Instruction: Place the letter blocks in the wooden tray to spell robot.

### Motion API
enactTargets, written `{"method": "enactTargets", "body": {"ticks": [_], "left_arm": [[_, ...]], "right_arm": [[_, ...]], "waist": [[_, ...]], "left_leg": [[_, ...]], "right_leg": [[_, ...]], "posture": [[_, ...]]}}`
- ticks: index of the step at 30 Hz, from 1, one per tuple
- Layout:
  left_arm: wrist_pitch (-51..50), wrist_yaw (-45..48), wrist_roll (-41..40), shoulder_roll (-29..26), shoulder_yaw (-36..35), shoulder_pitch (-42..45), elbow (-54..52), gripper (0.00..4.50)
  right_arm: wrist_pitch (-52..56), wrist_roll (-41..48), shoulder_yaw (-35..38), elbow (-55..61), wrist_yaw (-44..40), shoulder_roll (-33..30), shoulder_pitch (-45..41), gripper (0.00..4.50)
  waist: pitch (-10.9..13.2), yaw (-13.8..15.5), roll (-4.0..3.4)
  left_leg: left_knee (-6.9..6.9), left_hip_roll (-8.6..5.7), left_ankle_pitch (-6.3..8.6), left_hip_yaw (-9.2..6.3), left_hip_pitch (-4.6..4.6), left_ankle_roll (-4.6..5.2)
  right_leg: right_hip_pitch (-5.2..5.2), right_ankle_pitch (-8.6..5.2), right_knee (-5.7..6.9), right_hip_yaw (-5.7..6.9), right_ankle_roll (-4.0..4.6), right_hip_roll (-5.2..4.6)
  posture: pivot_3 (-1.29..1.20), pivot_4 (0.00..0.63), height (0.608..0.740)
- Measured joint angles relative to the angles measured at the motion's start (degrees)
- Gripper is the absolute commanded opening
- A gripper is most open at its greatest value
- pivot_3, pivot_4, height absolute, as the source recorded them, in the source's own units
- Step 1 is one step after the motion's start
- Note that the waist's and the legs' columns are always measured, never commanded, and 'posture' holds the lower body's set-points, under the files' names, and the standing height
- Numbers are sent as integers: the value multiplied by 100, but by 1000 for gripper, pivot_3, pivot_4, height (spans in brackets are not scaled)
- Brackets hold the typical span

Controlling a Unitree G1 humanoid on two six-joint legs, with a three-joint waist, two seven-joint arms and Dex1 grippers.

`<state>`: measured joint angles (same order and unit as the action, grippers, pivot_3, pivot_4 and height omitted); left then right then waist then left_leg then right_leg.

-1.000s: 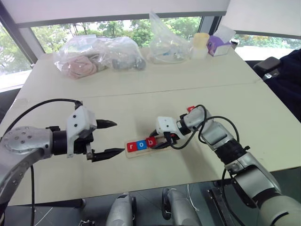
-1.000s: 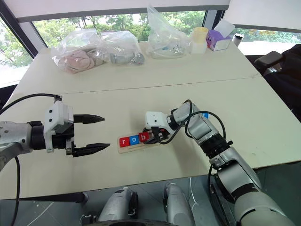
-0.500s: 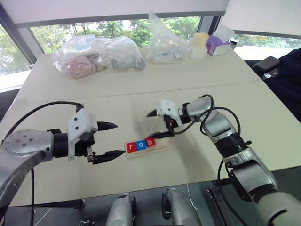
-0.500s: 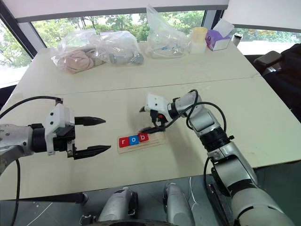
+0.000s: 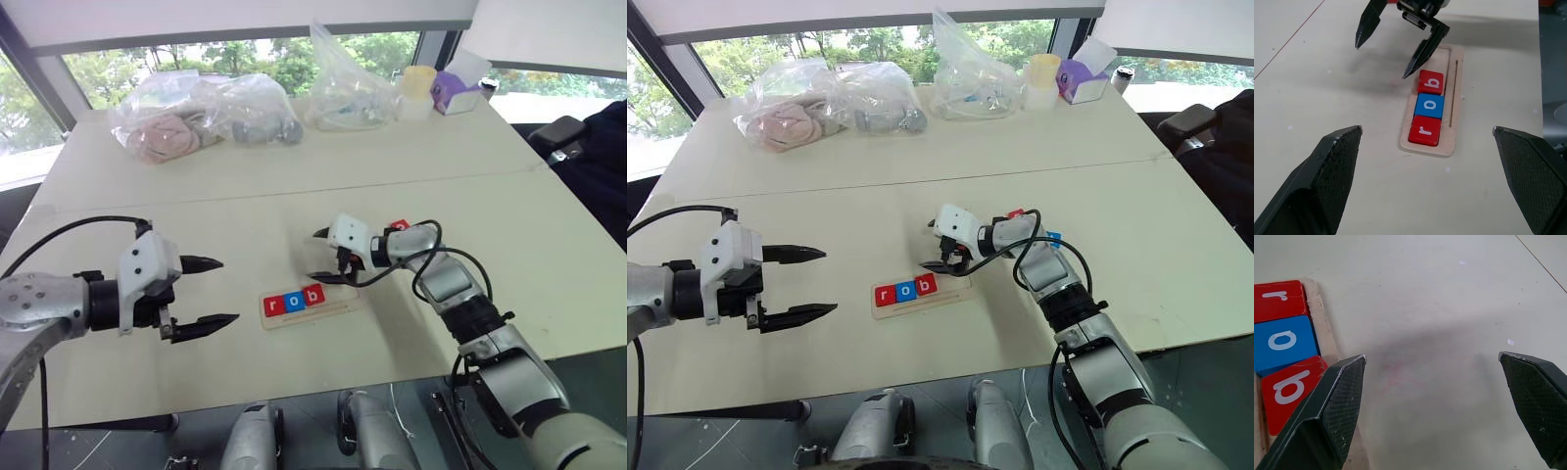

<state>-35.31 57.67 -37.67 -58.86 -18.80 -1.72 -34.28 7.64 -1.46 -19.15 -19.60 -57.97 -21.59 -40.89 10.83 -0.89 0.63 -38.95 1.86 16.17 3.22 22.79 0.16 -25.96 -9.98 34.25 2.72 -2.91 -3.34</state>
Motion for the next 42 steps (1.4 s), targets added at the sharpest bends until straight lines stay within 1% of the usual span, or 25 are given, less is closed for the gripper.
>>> {"method": "enactTargets", "body": {"ticks": [8, 14, 19, 23, 25, 29, 33, 38, 42], "left_arm": [[110, 92, 81, 60, 19, 5, 106, 4500], [198, 123, 95, 101, 112, 30, 172, 4500], [247, 148, 98, 108, 211, 45, 200, 4500], [263, 142, 96, 161, 232, 67, 203, 4500], [263, 128, 96, 179, 254, 107, 202, 4500], [296, 85, 99, 271, 378, 158, 201, 4500], [313, 62, 103, 335, 490, 227, 201, 4500], [318, 28, 148, 411, 676, 318, 210, 4500], [323, 29, 212, 443, 785, 483, 273, 4500]], "right_arm": [[82, -6, -31, 211, -59, -15, 165, 4437], [193, 2, -31, 426, -92, -26, 243, 4437], [404, 87, 147, 449, 134, 27, 172, 4437], [733, 284, 684, 613, 529, 3, -62, 4437], [972, 312, 976, 693, 900, 1, -120, 4437], [1639, 205, 1723, 667, 2170, -94, -170, 4437], [2737, 275, 2372, 977, 3059, -77, -11, 4437], [4046, 410, 2781, 1721, 3686, 27, 398, 4437], [4499, 583, 2786, 2129, 3823, 149, 671, 4437]], "waist": [[-1, 5, 1], [-1, 5, 1], [0, 6, 1], [-1, 14, 1], [-1, 20, 1], [-1, 24, 2], [-2, 17, 2], [-2, 4, -1], [-3, 0, -2]], "left_leg": [[-5, -1, -1, 0, 45, 1], [-8, -1, -1, 0, 46, 1], [-10, -1, -1, -1, 46, 0], [-11, -1, -2, -1, 48, 0], [-11, -2, -2, -1, 50, 0], [-12, -4, -2, 9, 52, -1], [-11, -2, -2, 13, 52, -1], [-10, -1, -3, 12, 51, 0], [-12, -1, -3, 9, 49, 1]], "right_leg": [[-45, 12, 5, 0, 14, 3], [-45, 12, 4, 0, 14, 3], [-46, 12, 6, 0, 14, 4], [-46, 12, 6, 0, 14, 4], [-46, 12, 6, 0, 14, 4], [-46, 13, 4, 0, 15, 0], [-47, 13, 6, 0, 14, 4], [-50, 13, 11, -1, 15, 9], [-49, 13, 12, -2, 15, 11]], "posture": [[0, 150, 740], [0, 150, 740], [0, 150, 740], [0, 150, 740], [0, 150, 740], [0, 150, 740], [0, 150, 740], [0, 150, 740], [0, 150, 740]]}}
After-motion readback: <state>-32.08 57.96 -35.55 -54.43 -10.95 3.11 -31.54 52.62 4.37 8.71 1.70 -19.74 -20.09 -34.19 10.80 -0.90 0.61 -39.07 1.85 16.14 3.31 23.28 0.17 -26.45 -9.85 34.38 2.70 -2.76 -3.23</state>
